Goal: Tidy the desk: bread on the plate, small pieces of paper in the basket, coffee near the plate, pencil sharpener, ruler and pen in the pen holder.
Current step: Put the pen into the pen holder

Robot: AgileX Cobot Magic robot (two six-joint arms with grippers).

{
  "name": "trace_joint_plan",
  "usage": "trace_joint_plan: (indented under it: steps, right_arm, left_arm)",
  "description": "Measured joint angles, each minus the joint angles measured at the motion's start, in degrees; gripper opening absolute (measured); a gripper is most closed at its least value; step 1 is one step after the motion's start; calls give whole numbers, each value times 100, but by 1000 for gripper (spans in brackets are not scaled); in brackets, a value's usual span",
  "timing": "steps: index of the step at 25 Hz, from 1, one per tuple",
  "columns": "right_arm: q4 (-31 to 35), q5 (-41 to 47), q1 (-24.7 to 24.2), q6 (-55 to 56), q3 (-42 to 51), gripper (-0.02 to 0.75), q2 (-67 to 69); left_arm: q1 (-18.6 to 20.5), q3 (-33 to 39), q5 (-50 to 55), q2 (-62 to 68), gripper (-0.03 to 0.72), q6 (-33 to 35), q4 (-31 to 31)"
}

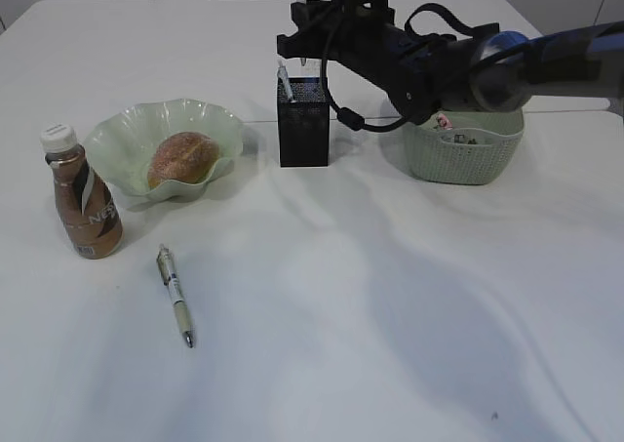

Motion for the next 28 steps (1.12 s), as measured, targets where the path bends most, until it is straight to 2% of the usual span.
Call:
trace_joint_plan:
  steps: [20,23,28]
  right_arm:
    - [117,348,0,-180,-192,106,392]
    - [117,453,0,-180,-192,114,392]
    - [117,614,0,-194,-192,175,392]
  left_arm:
    - [0,0,-14,0,278,0,4]
    - [0,0,-14,0,277,0,4]
    - [0,0,-14,0,277,0,4]
